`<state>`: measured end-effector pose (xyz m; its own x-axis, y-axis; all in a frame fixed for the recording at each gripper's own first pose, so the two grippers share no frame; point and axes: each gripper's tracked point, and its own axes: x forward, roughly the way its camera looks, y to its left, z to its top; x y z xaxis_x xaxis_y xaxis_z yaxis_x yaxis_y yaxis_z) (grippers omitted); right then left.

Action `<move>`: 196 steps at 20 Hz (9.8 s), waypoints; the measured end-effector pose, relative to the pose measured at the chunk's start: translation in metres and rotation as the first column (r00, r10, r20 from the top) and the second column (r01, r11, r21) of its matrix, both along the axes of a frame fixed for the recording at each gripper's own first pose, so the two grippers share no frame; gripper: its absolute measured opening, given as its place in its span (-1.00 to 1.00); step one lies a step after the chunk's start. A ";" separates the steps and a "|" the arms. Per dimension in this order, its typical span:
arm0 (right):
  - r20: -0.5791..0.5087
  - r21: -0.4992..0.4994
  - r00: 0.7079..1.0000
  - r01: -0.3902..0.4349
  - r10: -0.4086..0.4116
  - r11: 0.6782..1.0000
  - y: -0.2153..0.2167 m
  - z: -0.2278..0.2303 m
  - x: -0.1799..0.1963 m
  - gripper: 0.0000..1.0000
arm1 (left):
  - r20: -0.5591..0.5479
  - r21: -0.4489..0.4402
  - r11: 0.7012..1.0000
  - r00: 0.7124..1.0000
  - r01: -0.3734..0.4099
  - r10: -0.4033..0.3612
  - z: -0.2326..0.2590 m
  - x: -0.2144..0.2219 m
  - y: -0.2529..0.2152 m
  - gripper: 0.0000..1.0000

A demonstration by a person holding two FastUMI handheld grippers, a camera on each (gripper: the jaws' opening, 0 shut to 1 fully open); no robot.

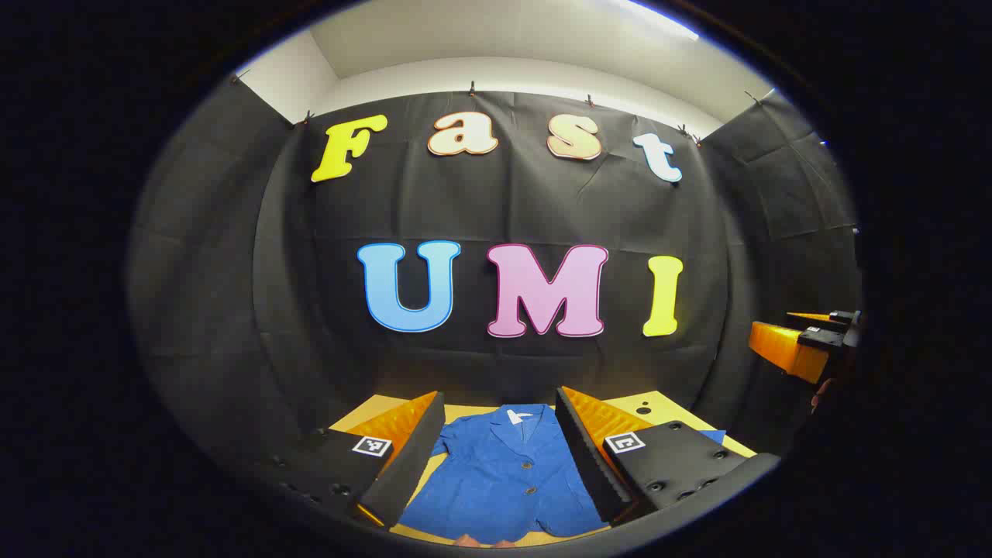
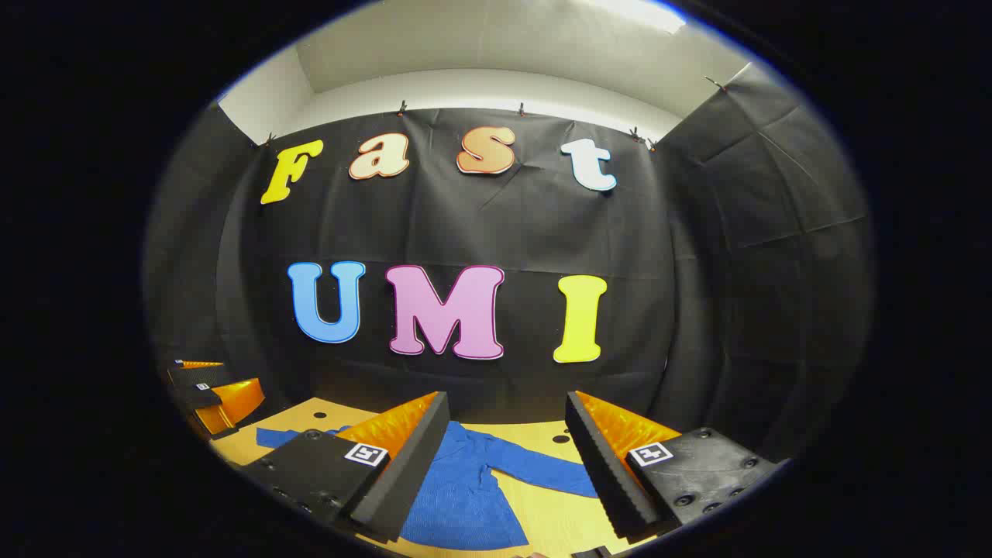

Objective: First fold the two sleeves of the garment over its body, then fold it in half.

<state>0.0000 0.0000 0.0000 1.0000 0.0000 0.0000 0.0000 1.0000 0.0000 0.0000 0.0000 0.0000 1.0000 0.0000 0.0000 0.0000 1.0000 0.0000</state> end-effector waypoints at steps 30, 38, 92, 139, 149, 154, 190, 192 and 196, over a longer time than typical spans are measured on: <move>-0.267 0.067 0.950 -0.153 0.165 0.986 -0.032 -0.007 0.085 0.92 | -0.028 -0.009 1.000 0.999 0.029 -0.029 -0.011 -0.004 0.015 0.64; -0.754 -0.024 0.657 -0.006 -0.014 1.000 -0.181 -0.164 0.140 0.92 | -0.088 0.007 1.000 0.996 0.014 -0.013 -0.033 0.030 0.006 0.65; -0.815 0.204 0.570 0.119 0.101 0.972 0.110 -0.116 0.402 -0.92 | -0.266 -0.045 0.978 0.946 -0.206 0.187 -0.118 0.075 0.267 0.65; -0.800 0.362 0.358 -0.351 0.481 0.863 0.089 -0.173 0.181 0.95 | -0.873 -0.107 0.840 0.454 -0.531 0.176 -0.388 0.212 0.374 0.70; -0.780 0.414 0.374 -0.291 0.501 0.862 0.103 -0.156 0.162 0.95 | -0.887 -0.089 0.897 0.444 -0.433 0.126 -0.389 0.221 0.378 0.03; -0.775 0.439 0.358 -0.290 0.521 0.851 0.119 -0.149 0.150 0.95 | -0.891 -0.160 0.889 0.450 -0.429 0.057 -0.383 0.225 0.379 -1.00; -0.749 0.510 0.486 -0.009 0.450 0.860 -0.079 -0.188 0.111 0.95 | -0.802 0.062 0.864 0.540 0.500 -0.255 -0.267 0.456 -0.155 -1.00; -0.755 0.518 0.467 -0.006 0.460 0.855 -0.087 -0.201 0.111 0.94 | -0.814 0.024 0.873 0.516 0.488 -0.266 -0.287 0.454 -0.170 -1.00; -0.755 0.552 0.428 0.006 0.497 0.834 -0.093 -0.225 0.122 0.96 | -0.814 -0.147 0.852 0.428 0.503 -0.393 -0.300 0.433 -0.215 -0.81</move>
